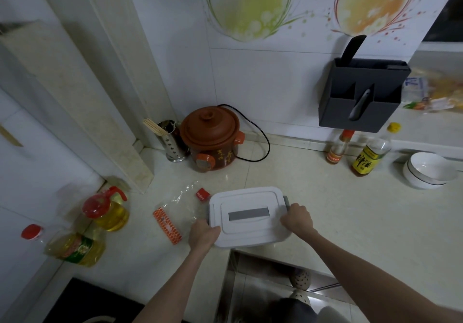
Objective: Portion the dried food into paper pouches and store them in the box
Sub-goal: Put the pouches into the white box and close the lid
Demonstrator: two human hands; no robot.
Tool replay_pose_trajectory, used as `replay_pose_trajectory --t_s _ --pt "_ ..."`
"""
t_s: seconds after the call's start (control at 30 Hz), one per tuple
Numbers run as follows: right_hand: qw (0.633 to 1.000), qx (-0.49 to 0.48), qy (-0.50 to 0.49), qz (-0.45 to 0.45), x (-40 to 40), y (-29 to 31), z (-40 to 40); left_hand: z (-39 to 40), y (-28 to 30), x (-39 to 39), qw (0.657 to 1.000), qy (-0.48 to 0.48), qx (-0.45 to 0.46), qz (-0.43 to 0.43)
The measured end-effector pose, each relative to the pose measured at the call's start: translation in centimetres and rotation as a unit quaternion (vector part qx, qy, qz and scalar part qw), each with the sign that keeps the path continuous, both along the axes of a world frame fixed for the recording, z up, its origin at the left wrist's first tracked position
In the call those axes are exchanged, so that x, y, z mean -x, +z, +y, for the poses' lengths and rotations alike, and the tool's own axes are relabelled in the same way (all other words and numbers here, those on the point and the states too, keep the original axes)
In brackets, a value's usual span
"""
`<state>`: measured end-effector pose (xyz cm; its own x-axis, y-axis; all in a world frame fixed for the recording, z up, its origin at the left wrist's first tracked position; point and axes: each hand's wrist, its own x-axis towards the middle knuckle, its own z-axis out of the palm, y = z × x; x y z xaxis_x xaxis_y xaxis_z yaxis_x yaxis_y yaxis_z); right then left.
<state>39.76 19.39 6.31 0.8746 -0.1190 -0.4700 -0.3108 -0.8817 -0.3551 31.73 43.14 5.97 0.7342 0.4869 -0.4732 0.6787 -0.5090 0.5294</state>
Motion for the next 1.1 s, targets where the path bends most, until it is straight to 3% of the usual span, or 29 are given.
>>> replay_pose_trajectory --t_s 0.23,0.53,0.83,1.1 --pt "0.989 0.096 0.086 -0.069 0.6 0.2 0.8 0.2 -0.1 -0.3 0.997 -0.041 -0.060 0.004" --pt "0.999 0.024 0.034 -0.013 0.9 -0.1 0.7 0.2 -0.5 0.3 0.994 -0.068 -0.084 -0.018" --pt "0.997 -0.073 0.014 0.027 2.4 0.1 -0.4 -0.4 -1.4 2.2 0.996 -0.035 0.031 -0.076" --pt "0.989 -0.138 -0.040 0.036 6.1 0.3 -5.0 -3.2 -1.0 2.8 0.995 -0.083 0.026 -0.055"
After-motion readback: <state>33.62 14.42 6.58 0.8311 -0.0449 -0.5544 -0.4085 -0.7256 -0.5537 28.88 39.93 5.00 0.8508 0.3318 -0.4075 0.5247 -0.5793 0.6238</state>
